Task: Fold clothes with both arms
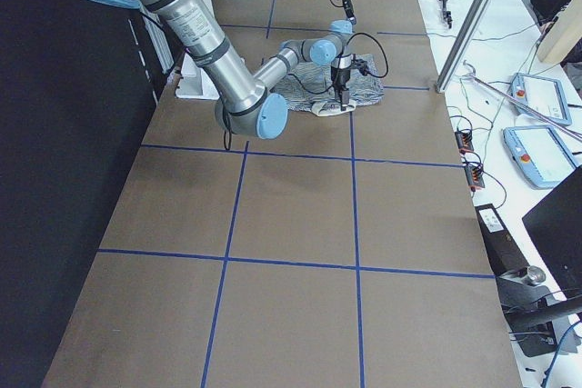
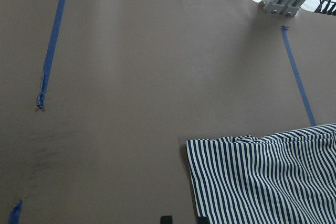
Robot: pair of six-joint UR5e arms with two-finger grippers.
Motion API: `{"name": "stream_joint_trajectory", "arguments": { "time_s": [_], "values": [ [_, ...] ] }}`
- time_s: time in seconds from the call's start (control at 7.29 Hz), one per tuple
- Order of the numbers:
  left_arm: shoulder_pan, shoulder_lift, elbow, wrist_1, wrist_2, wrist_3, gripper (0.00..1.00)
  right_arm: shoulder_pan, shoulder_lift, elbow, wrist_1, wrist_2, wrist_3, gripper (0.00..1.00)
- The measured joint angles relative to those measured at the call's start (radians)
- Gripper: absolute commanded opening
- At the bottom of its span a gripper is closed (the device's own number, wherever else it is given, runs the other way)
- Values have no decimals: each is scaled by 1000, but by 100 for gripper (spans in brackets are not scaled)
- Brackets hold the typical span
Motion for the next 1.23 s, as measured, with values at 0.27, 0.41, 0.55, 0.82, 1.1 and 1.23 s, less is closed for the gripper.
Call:
{"name": "stream_joint_trajectory", "arguments": {
  "time_s": [0.27,0.41,0.55,0.82,1.1,1.23],
  "values": [
    [0,0,-2,0,0,-1,28,29,-47,47,4,22,-45,100],
    [0,0,-11,1,0,-1,28,29,-61,104,-4,25,-7,100],
    [0,0,-26,8,-1,-1,28,12,-88,185,-9,25,116,100],
    [0,0,-42,27,-2,-1,28,-117,-171,386,-1,-62,579,88],
    [0,0,-44,30,-2,-1,28,-251,-224,478,37,-188,959,81],
    [0,0,-44,31,-2,-1,29,-289,-260,490,66,-210,1070,79]
  ]
}}
